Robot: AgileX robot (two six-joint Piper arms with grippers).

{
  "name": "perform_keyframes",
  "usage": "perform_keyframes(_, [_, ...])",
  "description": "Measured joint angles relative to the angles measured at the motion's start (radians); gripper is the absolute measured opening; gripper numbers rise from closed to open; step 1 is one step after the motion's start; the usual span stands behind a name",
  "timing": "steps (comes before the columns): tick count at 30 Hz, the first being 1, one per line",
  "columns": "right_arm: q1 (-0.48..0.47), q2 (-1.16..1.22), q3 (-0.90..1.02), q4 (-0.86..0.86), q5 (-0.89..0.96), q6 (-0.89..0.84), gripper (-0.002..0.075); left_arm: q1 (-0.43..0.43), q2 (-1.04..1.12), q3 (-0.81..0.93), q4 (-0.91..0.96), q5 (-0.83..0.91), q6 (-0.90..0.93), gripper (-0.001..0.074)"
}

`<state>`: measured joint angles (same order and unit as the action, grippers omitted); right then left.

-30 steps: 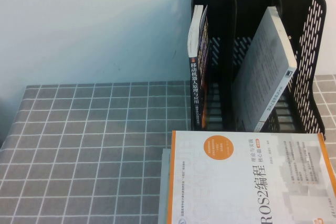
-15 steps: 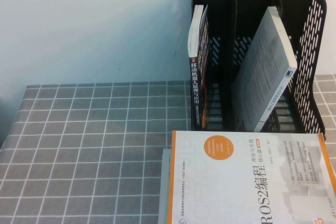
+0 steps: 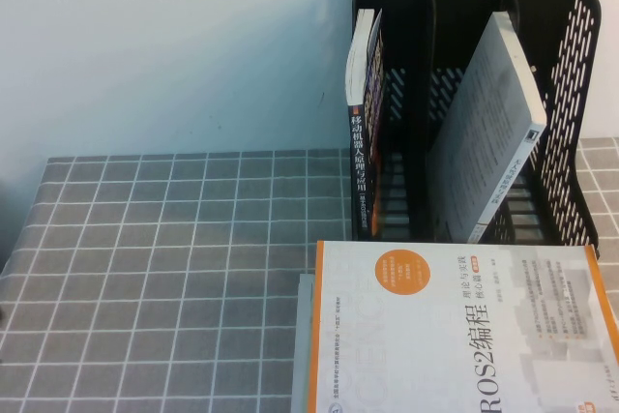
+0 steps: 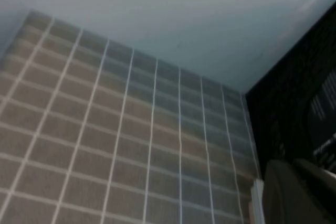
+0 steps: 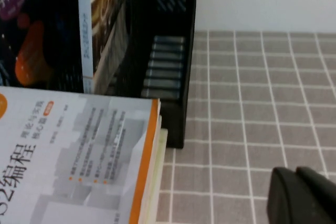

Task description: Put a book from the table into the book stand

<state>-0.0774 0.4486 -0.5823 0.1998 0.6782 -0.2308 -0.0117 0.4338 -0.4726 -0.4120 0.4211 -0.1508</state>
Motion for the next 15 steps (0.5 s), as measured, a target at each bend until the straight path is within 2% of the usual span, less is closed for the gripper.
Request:
perform_keyframes(6, [0.0,0.307,-0.064,0.061,0.056,-0.006,-0.0003,0.002,0.24,-0.011,-0.245,0.109,0.183,-0.0003])
perform_keyframes(15, [0.0,0.698,-0.065,0.256,0.027,-0.27,-0.0003,0.002,0.513,-0.025,-0.792,0.299,0.711,-0.0003])
